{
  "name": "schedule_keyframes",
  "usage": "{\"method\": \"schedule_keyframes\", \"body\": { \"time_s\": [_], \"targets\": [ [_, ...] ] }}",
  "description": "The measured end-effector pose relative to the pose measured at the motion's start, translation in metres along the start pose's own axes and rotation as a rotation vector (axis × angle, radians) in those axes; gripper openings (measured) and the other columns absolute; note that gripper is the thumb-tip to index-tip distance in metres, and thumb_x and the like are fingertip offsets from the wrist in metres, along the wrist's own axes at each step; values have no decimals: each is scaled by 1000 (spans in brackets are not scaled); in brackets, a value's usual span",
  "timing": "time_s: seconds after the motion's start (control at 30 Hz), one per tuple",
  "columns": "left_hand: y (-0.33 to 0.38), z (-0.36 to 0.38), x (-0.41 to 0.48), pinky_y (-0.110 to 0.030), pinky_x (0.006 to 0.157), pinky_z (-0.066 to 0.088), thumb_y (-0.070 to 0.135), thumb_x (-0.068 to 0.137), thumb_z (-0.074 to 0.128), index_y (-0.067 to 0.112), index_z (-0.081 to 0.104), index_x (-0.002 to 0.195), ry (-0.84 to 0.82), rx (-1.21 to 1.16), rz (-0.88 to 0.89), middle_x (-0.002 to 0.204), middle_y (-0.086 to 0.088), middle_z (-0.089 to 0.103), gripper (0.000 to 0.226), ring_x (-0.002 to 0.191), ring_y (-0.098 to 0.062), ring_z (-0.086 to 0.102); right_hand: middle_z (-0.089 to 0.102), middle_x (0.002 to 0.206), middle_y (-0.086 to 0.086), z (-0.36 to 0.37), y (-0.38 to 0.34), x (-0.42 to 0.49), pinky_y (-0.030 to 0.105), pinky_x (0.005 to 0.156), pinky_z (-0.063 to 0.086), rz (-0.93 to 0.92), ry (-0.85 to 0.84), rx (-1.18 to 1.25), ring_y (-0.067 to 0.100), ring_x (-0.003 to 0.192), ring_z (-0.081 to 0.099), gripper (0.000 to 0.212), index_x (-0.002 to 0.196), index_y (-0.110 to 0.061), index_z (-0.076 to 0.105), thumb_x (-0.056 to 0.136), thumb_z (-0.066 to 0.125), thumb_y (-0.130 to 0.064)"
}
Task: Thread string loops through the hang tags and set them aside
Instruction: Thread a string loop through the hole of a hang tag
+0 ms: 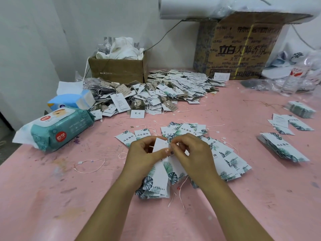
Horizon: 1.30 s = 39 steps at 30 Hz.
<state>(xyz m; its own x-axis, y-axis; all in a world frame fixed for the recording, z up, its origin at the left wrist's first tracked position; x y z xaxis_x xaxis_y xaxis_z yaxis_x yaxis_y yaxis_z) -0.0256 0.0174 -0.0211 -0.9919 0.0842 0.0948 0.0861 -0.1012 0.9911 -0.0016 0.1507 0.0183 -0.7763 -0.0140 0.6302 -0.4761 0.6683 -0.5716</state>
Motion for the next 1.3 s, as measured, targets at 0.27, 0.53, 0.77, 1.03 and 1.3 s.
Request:
{"method": "schedule_keyframes", "body": {
  "time_s": [0.27,0.53,0.77,1.03,1.3],
  "targets": [
    [-2,4,0,-42,80,53,-7,71,71,6,70,95,-37,8,-3,90,-16,72,27,80,-25,64,37,61,-26,4,-1,0,13,58,30,-23,-55,-58,-12,61,38,4,81,-13,69,79,69,-9],
    [-4,9,-1,-33,76,53,-2,74,71,12,71,98,-83,3,-17,91,-11,73,28,82,-21,66,37,61,-28,4,-1,0,18,60,32,-42,-71,-40,-11,61,38,4,81,-13,69,79,66,-10],
    [-6,9,-1,-34,75,52,21,85,56,14,71,99,-85,-41,-49,89,-14,72,21,81,-23,66,40,59,-27,3,7,0,20,58,32,19,-59,-20,-7,56,42,6,83,-14,69,81,67,-9],
    [-10,4,1,-22,56,52,0,74,64,8,67,89,-90,-151,-93,72,-4,71,17,64,-13,66,49,66,-25,8,6,-1,9,58,34,28,-69,105,-5,61,49,6,83,-12,70,80,68,-7],
    [-7,3,1,-19,48,45,5,86,59,12,65,78,-90,-32,-60,62,-1,66,12,53,-9,58,50,63,-24,9,7,0,8,57,34,35,-68,188,-5,61,50,9,88,-14,70,82,66,-8]
  ]
}}
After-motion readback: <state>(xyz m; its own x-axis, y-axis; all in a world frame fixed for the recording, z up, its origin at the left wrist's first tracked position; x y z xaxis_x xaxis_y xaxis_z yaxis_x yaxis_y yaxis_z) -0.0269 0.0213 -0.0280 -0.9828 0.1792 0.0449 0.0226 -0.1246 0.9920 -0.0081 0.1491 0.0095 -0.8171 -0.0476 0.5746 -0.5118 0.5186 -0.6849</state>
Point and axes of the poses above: each hand's wrist, its own x-axis towards the middle knuckle, its own z-axis out of the palm, y = z × x, the point moved 8 cm from there along x, towards the middle knuckle
